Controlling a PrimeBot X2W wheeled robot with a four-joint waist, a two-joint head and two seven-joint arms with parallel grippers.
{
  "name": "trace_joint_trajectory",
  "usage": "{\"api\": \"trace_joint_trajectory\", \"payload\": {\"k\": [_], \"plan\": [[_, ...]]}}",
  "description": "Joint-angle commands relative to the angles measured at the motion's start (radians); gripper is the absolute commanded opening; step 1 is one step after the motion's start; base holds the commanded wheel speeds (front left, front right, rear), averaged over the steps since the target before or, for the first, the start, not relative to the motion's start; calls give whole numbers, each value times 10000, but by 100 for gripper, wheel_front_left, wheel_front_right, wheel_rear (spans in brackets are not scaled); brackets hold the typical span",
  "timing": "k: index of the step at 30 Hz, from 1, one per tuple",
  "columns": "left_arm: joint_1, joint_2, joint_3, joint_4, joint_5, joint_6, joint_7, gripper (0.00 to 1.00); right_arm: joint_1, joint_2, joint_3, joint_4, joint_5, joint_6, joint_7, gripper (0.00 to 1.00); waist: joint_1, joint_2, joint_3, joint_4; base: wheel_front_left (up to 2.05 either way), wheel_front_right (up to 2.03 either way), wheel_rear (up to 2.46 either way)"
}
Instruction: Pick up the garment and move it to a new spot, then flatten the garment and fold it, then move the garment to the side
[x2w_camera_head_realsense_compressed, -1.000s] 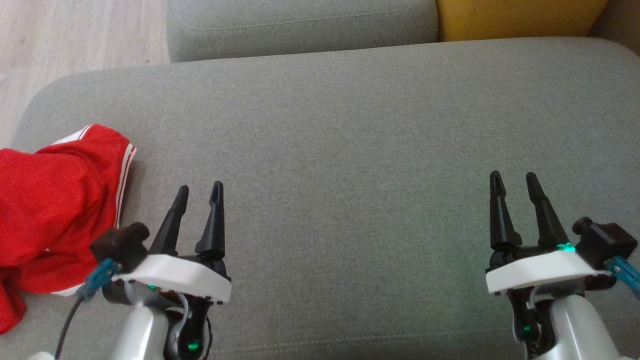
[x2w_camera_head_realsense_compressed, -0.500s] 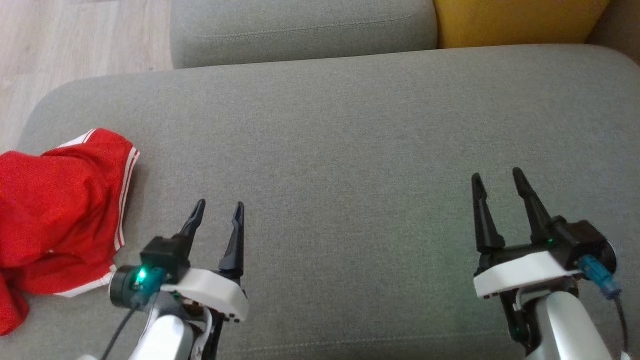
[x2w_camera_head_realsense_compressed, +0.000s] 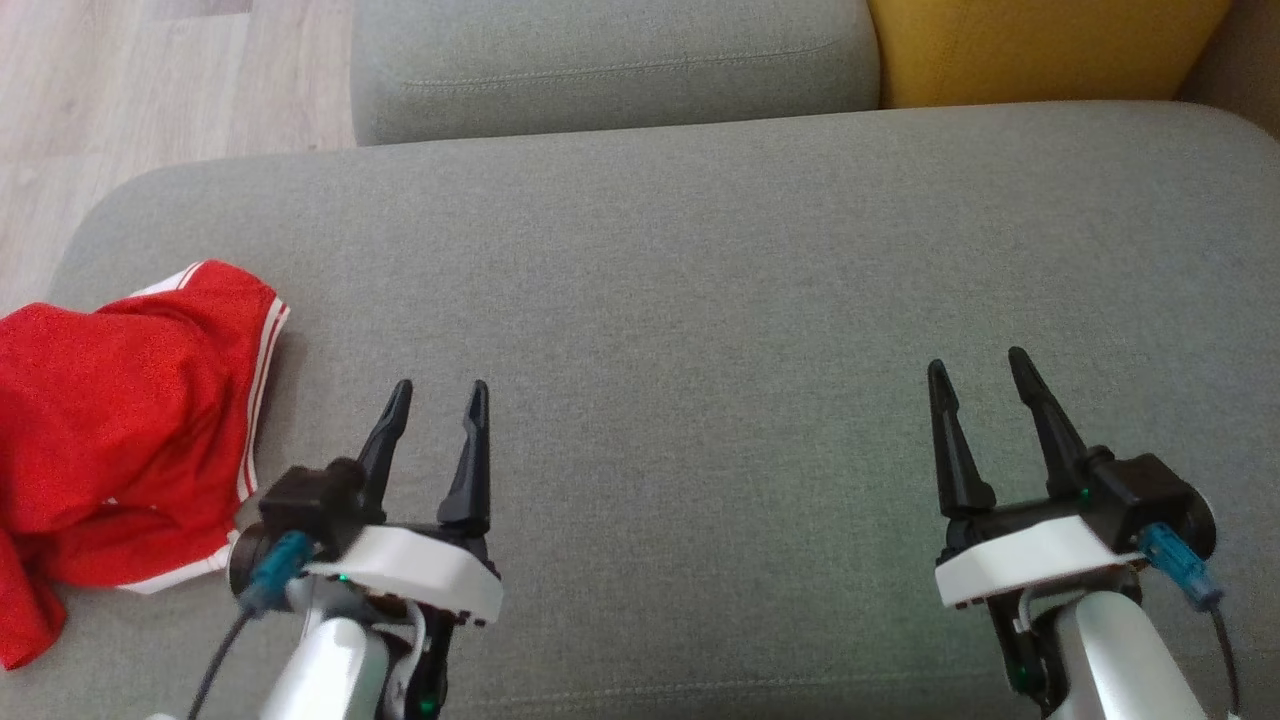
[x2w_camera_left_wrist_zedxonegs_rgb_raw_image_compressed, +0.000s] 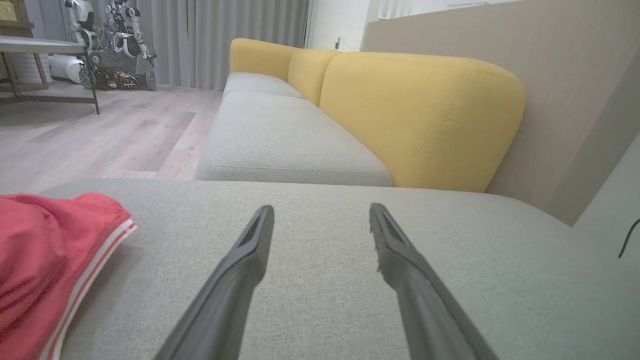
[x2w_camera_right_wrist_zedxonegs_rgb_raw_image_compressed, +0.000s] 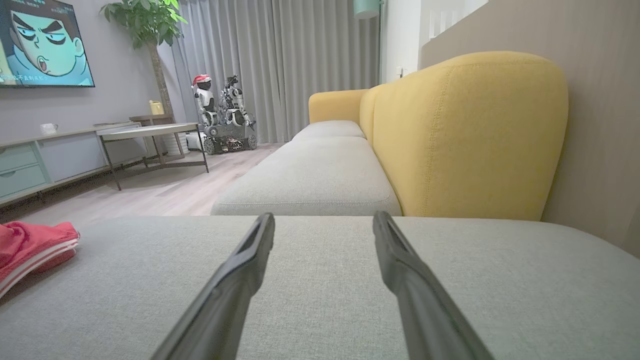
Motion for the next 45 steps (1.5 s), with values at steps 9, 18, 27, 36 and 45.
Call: {"api": "trace_joint_trajectory", "payload": {"k": [9,18,27,36,45], "plan": [[-191,-345,1126,228,-128,-1007,-357,100,-485,-71,503,109,540,76,-209,100,0,0,39,-14,0,0,0],[-305,-400,1248,769,-554,-1184,-387,100,-561,-71,557,285,1041,77,-133,100,0,0,152,-99,0,0,0],[-391,-402,1155,820,-550,-1043,-387,100,-599,-70,528,372,1044,77,-163,100,0,0,189,-70,0,0,0],[-500,-403,1184,839,-367,-901,-387,100,-631,-70,688,373,884,77,-174,100,0,0,230,490,0,0,0],[-463,-403,1363,561,-413,-826,-387,100,-599,-70,1016,312,821,77,-103,100,0,0,273,1921,0,0,0]]}}
